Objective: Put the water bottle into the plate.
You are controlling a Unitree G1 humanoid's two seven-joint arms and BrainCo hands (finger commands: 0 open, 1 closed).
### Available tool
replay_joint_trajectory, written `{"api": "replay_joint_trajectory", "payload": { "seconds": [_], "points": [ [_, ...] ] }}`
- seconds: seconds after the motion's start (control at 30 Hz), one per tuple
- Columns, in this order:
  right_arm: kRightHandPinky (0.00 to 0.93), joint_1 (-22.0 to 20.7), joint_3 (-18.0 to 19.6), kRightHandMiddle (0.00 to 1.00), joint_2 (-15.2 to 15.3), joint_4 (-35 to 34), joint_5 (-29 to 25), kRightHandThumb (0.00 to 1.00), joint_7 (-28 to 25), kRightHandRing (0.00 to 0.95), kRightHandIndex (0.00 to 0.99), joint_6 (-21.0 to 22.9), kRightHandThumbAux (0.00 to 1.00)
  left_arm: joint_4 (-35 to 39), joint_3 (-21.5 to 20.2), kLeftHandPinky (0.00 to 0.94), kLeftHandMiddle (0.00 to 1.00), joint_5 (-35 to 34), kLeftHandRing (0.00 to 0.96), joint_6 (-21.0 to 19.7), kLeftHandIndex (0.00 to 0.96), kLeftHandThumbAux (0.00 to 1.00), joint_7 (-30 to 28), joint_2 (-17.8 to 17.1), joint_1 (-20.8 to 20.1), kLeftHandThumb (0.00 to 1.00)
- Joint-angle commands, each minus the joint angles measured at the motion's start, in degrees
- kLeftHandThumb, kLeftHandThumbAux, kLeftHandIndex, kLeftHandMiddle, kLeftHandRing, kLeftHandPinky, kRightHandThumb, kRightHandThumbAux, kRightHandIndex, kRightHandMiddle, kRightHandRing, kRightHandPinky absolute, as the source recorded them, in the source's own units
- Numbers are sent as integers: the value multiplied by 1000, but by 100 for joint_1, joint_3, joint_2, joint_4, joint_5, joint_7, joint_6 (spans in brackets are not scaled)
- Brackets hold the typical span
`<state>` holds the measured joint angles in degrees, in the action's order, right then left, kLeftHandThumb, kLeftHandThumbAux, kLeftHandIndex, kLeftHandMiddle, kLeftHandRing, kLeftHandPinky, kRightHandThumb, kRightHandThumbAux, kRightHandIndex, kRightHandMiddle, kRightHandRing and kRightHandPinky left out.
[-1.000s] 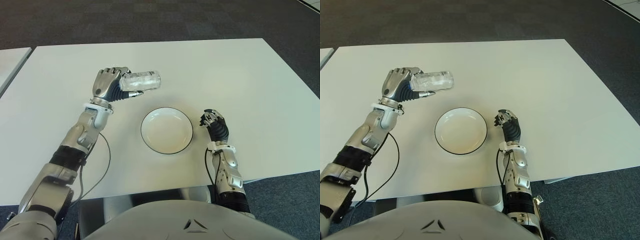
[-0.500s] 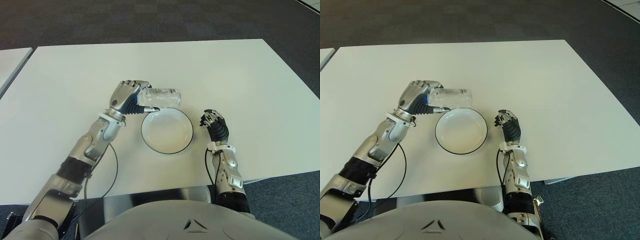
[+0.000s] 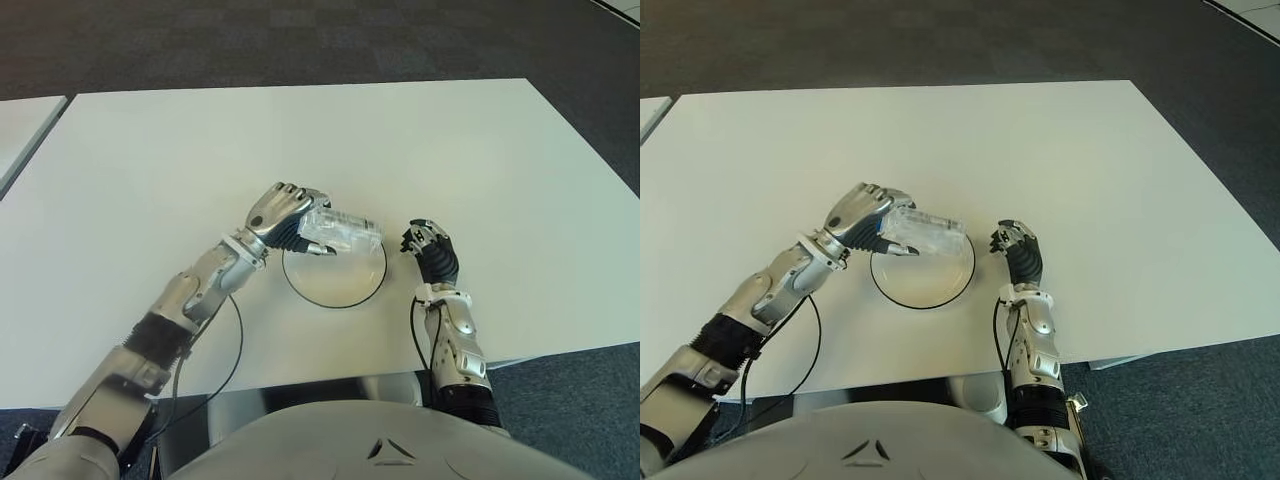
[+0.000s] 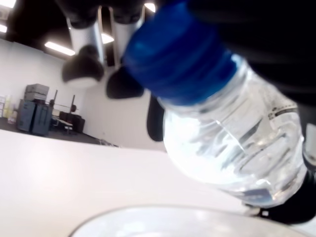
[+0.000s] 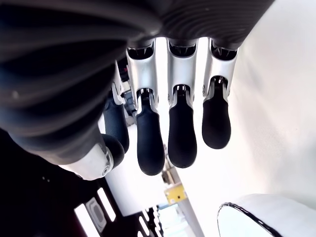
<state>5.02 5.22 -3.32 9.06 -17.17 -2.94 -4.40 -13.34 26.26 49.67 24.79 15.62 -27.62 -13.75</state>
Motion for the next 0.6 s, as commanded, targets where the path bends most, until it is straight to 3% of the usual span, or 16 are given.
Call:
{"api": "replay_joint_trajectory", "payload": {
  "seconds": [0.03, 0.33, 0.6],
  "points": [
    [639, 178, 14, 622, -176, 137, -14, 706, 17, 627, 434, 147, 726, -554, 359, 881, 576, 551, 870, 83, 420, 665, 377, 69, -194, 846],
    [644, 199, 33, 625, -187, 121, -20, 707, 33, 632, 434, 178, 726, -1103, 718, 873, 573, 693, 876, 340, 419, 665, 568, 84, -243, 846],
    [651, 199, 28, 627, -189, 98, -23, 707, 40, 636, 434, 204, 727, -1323, 933, 850, 589, 894, 852, 232, 425, 664, 776, 120, -284, 847]
  ]
}}
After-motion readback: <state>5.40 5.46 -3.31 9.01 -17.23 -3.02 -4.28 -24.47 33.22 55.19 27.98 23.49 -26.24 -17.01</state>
